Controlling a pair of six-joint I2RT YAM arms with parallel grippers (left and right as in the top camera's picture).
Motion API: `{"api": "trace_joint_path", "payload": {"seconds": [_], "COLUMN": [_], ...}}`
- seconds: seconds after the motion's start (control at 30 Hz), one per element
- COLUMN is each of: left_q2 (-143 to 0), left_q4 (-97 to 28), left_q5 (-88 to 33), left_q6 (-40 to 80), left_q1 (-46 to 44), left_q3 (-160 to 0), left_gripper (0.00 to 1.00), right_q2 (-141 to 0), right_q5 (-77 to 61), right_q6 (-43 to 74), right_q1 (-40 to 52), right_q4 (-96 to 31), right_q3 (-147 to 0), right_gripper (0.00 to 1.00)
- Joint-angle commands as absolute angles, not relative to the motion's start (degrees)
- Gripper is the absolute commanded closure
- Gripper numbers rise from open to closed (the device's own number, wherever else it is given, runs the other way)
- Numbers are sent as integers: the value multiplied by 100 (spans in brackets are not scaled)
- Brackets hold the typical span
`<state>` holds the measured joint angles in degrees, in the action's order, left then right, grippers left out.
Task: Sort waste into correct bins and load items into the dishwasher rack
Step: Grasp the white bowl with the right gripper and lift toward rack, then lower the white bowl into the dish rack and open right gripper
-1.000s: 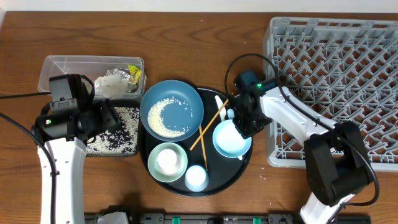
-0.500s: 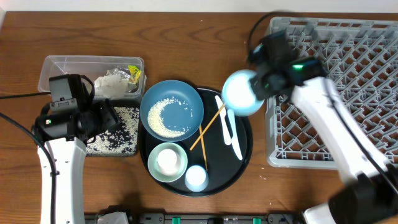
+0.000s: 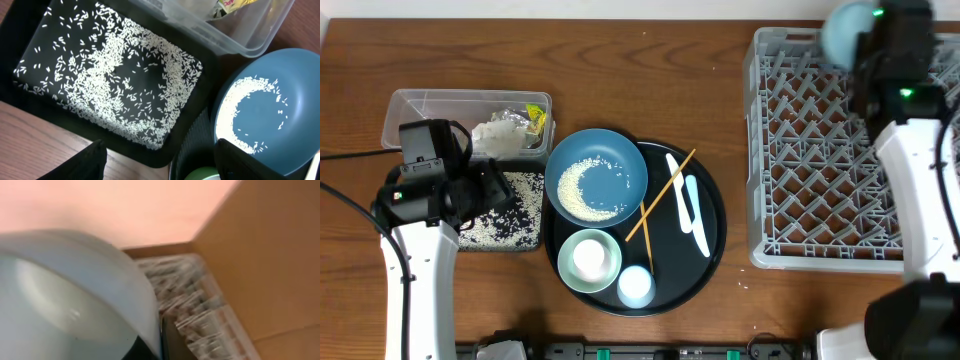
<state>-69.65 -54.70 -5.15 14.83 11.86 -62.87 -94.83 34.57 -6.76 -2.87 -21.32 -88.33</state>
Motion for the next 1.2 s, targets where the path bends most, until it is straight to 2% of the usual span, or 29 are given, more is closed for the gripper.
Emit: {"api": "trace_joint_path", "payload": {"seconds": [0.0,0.3,0.5,0.7,1.17], "left_q2": [-6963,-6963,-6963,-6963,-6963], "left_q4": [-5492,-5507,-5513,-5581,-5651], "left_q5": [-447,-447,-449,-447,-451], "left_q6": [1516,1516,1516,1514,1518], "left_q1": [1203,1203,1203,1203,1203], "left_q3": [-6322,-6322,-6322,-6322,-6322], "left_gripper": [30,30,30,30,30], "right_q2": [-9819,-11002,-11622,-12193,-12954], "right_q5": [4670,6737,7312,7303,6831], "right_q6": [-1302,-1898,-2508,-3664,-3363], "right_q1": [-744,-1616,-1855,-1964,-1981], "right_q4": [-1594,-178,1111,2987,3190], "right_q3": [-8844,-8844,-8847,-8847,-8847], "right_gripper": [99,99,99,99,99]}}
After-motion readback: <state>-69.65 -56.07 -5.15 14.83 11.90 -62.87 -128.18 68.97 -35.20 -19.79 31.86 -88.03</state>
